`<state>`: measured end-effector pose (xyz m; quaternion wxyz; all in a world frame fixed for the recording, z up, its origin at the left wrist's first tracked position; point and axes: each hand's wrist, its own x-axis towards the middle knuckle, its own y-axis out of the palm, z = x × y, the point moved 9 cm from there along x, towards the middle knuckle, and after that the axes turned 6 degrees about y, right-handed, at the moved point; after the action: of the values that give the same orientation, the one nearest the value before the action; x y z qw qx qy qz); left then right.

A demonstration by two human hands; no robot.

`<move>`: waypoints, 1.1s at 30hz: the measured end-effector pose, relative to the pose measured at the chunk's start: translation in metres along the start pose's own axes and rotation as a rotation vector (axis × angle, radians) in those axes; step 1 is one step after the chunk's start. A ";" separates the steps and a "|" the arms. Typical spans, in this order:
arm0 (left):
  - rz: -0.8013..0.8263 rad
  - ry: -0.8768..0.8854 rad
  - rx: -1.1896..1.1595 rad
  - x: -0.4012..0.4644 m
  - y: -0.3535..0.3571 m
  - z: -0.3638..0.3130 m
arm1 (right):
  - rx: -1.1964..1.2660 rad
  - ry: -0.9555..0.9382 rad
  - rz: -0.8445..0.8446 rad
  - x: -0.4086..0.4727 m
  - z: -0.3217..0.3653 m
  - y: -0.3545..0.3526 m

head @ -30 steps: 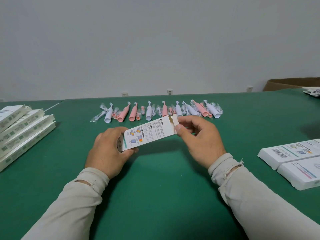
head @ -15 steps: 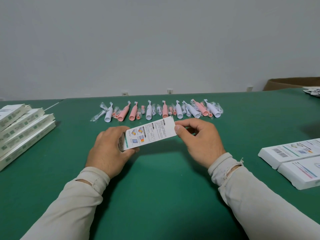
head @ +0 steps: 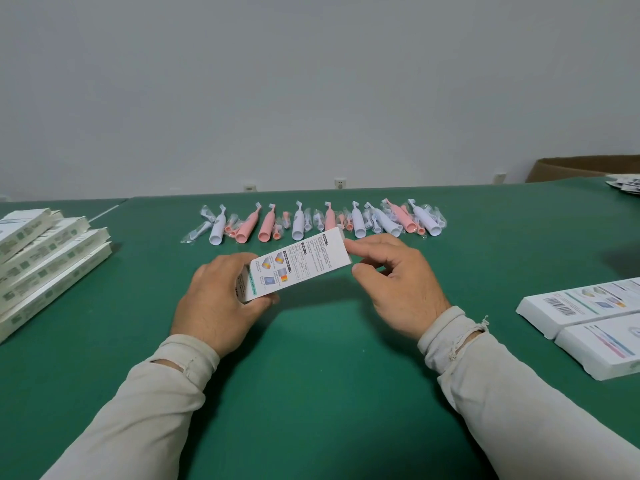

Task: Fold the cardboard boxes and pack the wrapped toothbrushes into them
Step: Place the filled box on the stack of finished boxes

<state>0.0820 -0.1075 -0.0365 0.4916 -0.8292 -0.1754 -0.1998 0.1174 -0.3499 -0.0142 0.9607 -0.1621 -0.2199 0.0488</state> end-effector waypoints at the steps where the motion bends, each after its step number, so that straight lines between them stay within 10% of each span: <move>1: 0.008 0.002 0.001 0.000 0.000 0.000 | -0.003 -0.007 -0.003 0.000 0.001 0.000; 9: 0.100 0.043 -0.054 -0.004 0.010 -0.008 | -0.616 0.086 -0.035 0.000 -0.004 -0.006; 15: 0.105 0.041 -0.464 -0.009 0.023 -0.033 | -1.049 -0.464 0.045 -0.041 0.067 0.047; 24: 0.253 0.062 -1.017 -0.031 0.041 -0.082 | -1.272 -0.515 -0.047 -0.068 0.071 0.012; 33: 0.278 0.014 -0.866 -0.032 0.056 -0.070 | -1.377 0.211 -0.249 -0.057 -0.010 -0.166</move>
<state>0.0709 -0.1979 -0.0633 0.1229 -0.9727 0.0405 -0.1925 0.0743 -0.5188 0.0095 0.6544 -0.7105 -0.1231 -0.2276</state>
